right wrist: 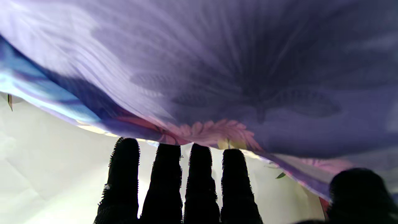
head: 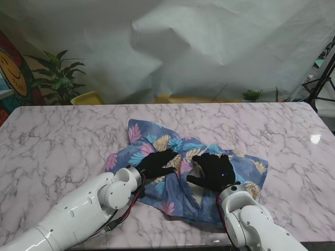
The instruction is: Put a pillowcase on a pillow
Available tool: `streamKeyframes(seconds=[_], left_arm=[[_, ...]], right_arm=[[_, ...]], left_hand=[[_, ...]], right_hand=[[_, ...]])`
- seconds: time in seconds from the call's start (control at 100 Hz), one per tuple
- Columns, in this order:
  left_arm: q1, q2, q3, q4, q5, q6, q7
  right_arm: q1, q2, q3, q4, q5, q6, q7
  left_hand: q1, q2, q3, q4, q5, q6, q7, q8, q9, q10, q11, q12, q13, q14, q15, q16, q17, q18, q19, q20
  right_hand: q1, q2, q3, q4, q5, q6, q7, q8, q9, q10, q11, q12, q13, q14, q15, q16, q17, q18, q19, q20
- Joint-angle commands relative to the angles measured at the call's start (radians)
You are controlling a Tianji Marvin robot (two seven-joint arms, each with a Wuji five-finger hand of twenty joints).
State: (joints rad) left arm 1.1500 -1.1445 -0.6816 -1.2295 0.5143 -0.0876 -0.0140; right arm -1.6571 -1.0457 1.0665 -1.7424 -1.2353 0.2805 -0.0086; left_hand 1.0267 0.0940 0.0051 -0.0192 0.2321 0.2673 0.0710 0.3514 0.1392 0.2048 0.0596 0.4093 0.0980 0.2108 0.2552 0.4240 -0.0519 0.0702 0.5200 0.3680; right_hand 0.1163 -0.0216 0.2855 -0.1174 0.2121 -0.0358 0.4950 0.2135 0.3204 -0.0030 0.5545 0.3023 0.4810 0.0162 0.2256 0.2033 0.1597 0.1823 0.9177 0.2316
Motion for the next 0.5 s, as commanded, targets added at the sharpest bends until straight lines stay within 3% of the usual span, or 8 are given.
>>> streamKeyframes(seconds=[0.0, 0.16, 0.32, 0.42, 0.44, 0.49], left_arm=[[0.025, 0.002, 0.015, 0.027, -0.001, 0.010, -0.030], [0.027, 0.003, 0.014, 0.026, -0.003, 0.010, -0.031], [0.030, 0.003, 0.011, 0.022, -0.002, 0.021, -0.032], [0.034, 0.006, 0.006, 0.015, 0.004, 0.029, -0.034], [0.034, 0.006, 0.005, 0.014, 0.005, 0.031, -0.035], [0.036, 0.008, 0.000, 0.010, 0.008, 0.035, -0.038]], right_arm=[[0.006, -0.010, -0.003, 0.016, 0.014, 0.010, -0.001], [-0.016, -0.018, 0.018, 0.015, 0.039, 0.032, -0.049], [-0.103, -0.024, 0.082, -0.062, -0.031, 0.087, -0.108], [-0.167, -0.025, 0.117, -0.120, -0.082, 0.129, -0.083], [-0.178, -0.024, 0.123, -0.130, -0.094, 0.135, -0.070], [-0.208, -0.021, 0.139, -0.158, -0.132, 0.141, -0.010]], left_hand=[[-0.012, 0.033, -0.026, 0.005, -0.009, -0.011, 0.012, 0.016, -0.023, 0.009, -0.016, 0.008, 0.055, 0.016, 0.088, 0.041, 0.102, 0.090, 0.223, 0.049], [-0.012, 0.033, -0.026, 0.005, -0.009, -0.011, 0.012, 0.016, -0.023, 0.010, -0.016, 0.008, 0.055, 0.016, 0.088, 0.041, 0.101, 0.090, 0.223, 0.049], [-0.013, 0.032, -0.026, 0.005, -0.009, -0.009, 0.012, 0.016, -0.022, 0.010, -0.016, 0.008, 0.054, 0.017, 0.088, 0.041, 0.099, 0.090, 0.221, 0.049], [-0.013, 0.032, -0.027, 0.004, -0.007, -0.010, 0.012, 0.016, -0.022, 0.010, -0.016, 0.008, 0.054, 0.017, 0.087, 0.041, 0.097, 0.091, 0.219, 0.048], [-0.014, 0.032, -0.027, 0.004, -0.007, -0.010, 0.012, 0.016, -0.022, 0.010, -0.016, 0.008, 0.054, 0.015, 0.087, 0.041, 0.097, 0.091, 0.219, 0.048], [-0.013, 0.033, -0.026, 0.004, -0.007, -0.009, 0.012, 0.016, -0.022, 0.011, -0.016, 0.008, 0.054, 0.015, 0.086, 0.040, 0.095, 0.091, 0.217, 0.048]], right_hand=[[0.034, 0.048, -0.029, 0.017, -0.026, -0.001, -0.017, 0.002, -0.008, 0.015, 0.002, -0.007, 0.006, 0.013, 0.008, -0.006, -0.006, 0.022, -0.008, -0.010], [0.068, 0.039, -0.033, 0.020, 0.009, -0.004, 0.004, 0.014, 0.022, 0.014, 0.020, 0.000, 0.033, 0.008, 0.017, -0.003, 0.014, 0.024, 0.001, -0.007], [0.083, 0.018, -0.017, 0.023, 0.026, -0.015, 0.026, 0.024, 0.044, 0.009, 0.021, 0.001, 0.047, 0.005, 0.019, -0.002, 0.023, 0.023, 0.005, -0.004], [0.092, -0.002, 0.006, 0.026, 0.028, -0.012, 0.030, 0.025, 0.044, 0.015, 0.016, 0.000, 0.049, 0.011, 0.019, -0.002, 0.022, 0.030, 0.004, -0.004], [0.059, -0.045, 0.118, 0.022, 0.042, -0.013, 0.034, 0.026, 0.058, 0.015, 0.011, 0.001, 0.057, 0.009, 0.023, 0.002, 0.026, 0.031, 0.006, -0.003], [0.058, -0.106, 0.226, 0.013, 0.070, -0.017, 0.044, 0.030, 0.082, 0.012, 0.021, 0.007, 0.082, 0.003, 0.033, 0.007, 0.036, 0.029, 0.009, -0.001]])
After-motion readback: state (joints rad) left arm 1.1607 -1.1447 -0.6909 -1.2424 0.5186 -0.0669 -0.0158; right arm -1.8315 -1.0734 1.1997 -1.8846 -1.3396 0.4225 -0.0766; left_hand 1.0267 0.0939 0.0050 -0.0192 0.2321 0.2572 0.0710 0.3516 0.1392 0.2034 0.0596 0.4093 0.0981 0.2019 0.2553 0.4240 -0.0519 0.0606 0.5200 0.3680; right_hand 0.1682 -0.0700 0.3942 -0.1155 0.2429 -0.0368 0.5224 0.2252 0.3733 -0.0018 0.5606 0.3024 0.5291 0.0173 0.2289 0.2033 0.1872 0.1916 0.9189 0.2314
